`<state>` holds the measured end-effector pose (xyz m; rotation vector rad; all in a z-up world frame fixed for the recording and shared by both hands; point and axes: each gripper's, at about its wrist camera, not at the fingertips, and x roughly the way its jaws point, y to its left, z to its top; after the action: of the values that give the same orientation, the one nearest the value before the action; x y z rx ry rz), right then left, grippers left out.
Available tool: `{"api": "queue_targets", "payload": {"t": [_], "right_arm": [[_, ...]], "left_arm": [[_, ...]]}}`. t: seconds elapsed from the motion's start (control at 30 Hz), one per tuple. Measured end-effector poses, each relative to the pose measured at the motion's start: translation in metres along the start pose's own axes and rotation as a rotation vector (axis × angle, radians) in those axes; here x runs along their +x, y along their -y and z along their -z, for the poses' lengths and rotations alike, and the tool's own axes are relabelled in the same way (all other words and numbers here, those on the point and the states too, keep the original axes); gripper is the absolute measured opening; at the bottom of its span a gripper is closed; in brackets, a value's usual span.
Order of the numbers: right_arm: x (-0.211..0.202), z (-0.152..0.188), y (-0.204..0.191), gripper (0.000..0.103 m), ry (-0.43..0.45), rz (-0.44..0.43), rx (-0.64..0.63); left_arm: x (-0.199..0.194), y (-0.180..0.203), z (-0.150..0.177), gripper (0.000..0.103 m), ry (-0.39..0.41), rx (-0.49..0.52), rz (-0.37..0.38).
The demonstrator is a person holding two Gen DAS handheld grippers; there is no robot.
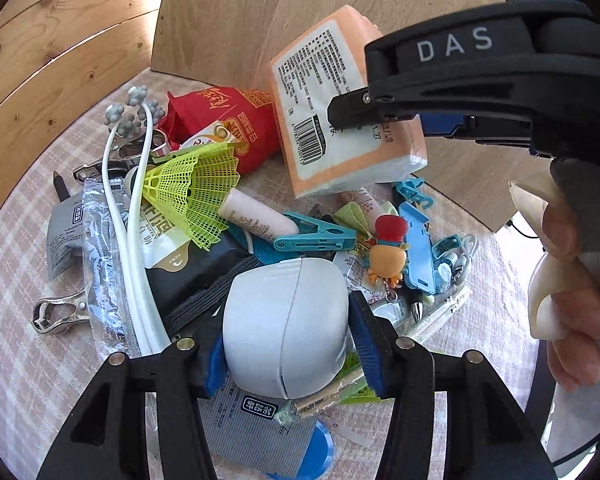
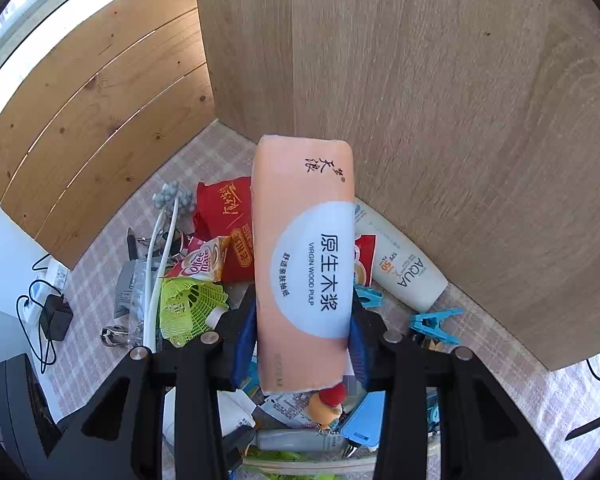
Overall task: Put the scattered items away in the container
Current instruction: 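Grasp the orange tissue pack with the right tool while the left tool grasps the white dome-shaped device, then carry the tissue pack and white device over the black tray and open both tools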
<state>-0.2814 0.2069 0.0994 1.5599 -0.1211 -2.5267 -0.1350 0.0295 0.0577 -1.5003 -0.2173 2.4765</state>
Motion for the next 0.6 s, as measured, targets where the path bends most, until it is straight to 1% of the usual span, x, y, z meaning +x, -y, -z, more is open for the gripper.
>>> {"api": "queue_targets", "payload": {"t": [0.2, 0.3, 0.4, 0.5, 0.6], "right_arm": [[-0.038, 0.007, 0.008, 0.038, 0.046, -0.015, 0.027], [-0.066, 0.016, 0.015, 0.038, 0.075, -0.027, 0.036], [-0.097, 0.028, 0.027, 0.038, 0.099, -0.031, 0.055], [-0.133, 0.048, 0.043, 0.038, 0.127, -0.03, 0.062], [-0.174, 0.079, 0.065, 0.038, 0.145, -0.01, 0.072]], "left_arm": [[-0.027, 0.003, -0.003, 0.05, 0.041, 0.011, 0.001], [-0.044, 0.005, -0.004, 0.05, 0.06, 0.023, 0.006], [-0.064, 0.016, 0.001, 0.05, 0.083, 0.047, 0.006], [-0.081, 0.032, 0.008, 0.05, 0.103, 0.071, 0.024], [-0.098, 0.055, 0.018, 0.05, 0.119, 0.105, 0.056]]}}
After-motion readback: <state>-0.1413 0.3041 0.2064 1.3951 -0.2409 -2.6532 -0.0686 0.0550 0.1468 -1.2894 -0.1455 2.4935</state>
